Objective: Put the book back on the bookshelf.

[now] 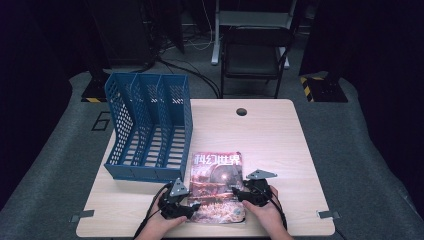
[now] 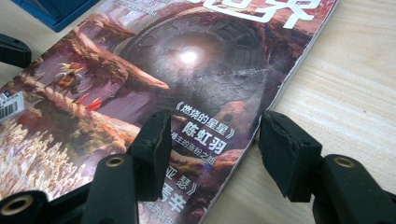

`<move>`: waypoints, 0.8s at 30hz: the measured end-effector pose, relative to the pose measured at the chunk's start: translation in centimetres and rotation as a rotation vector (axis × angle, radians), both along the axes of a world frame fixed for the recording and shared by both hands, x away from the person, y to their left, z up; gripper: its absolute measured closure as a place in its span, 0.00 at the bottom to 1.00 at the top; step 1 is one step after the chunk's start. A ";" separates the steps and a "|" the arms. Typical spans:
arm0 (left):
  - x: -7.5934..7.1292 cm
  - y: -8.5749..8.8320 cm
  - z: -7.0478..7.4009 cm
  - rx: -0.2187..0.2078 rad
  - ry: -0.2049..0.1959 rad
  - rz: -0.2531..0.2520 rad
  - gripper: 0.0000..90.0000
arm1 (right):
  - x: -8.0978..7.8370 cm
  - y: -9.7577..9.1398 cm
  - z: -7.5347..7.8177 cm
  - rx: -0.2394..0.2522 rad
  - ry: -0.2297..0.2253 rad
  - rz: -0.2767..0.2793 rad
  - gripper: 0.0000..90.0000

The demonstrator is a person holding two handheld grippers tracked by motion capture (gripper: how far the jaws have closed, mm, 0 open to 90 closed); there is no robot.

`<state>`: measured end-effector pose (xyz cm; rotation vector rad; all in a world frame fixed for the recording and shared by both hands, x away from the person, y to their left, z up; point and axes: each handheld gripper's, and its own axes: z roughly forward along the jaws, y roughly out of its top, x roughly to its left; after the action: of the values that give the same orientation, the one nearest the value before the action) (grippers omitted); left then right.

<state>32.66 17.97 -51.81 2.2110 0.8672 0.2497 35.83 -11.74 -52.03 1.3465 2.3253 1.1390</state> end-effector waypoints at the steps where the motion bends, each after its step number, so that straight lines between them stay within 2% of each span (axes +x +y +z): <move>1: -0.1 -0.1 0.0 0.000 0.000 0.000 0.39 | -0.1 0.0 0.0 0.005 0.007 -0.006 0.49; 2: -0.1 -0.1 0.0 -0.003 0.009 -0.007 0.39 | -0.1 0.0 0.0 0.002 0.004 -0.005 0.49; 4: -0.3 -0.3 0.0 0.002 -0.006 -0.003 0.39 | -0.2 0.0 0.1 -0.005 0.008 -0.020 0.49; 5: -0.4 -0.5 0.0 0.002 -0.006 -0.004 0.39 | -0.4 0.1 0.1 0.007 0.019 -0.048 0.49; 7: -0.5 -0.5 0.0 0.001 -0.001 -0.005 0.39 | -0.5 -0.1 0.2 0.008 0.024 -0.049 0.50; 9: -1.0 -0.9 0.0 0.005 -0.005 -0.008 0.39 | -0.9 -0.4 0.3 0.032 0.047 -0.078 0.51; 12: -1.3 -1.0 0.0 -0.008 0.009 -0.023 0.39 | -1.3 -0.7 0.4 0.025 0.065 -0.083 0.51; 14: -1.4 -1.1 -0.2 -0.005 -0.014 -0.005 0.39 | -1.4 -0.9 0.6 0.016 0.062 -0.070 0.53; 15: -1.4 -1.1 -0.2 -0.005 -0.014 -0.005 0.39 | -1.4 -1.0 0.8 0.026 0.060 -0.069 0.54; 18: -1.5 -1.1 -0.3 -0.019 -0.014 0.007 0.39 | -0.9 -1.4 1.0 0.060 0.048 -0.074 0.52; 21: -1.6 -1.0 -0.3 -0.029 -0.016 0.014 0.39 | -0.4 -1.6 0.8 0.077 0.054 -0.090 0.49; 22: -1.7 -1.0 -0.3 -0.032 -0.007 0.024 0.39 | 0.0 -1.7 0.6 0.094 0.068 -0.104 0.48; 24: -1.7 -0.9 -0.4 -0.028 -0.012 0.017 0.39 | 0.3 -1.8 0.5 0.102 0.073 -0.111 0.47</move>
<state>31.00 17.03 -52.17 2.1746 0.8785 0.2567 36.15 -13.56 -51.58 1.5569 2.2372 1.2086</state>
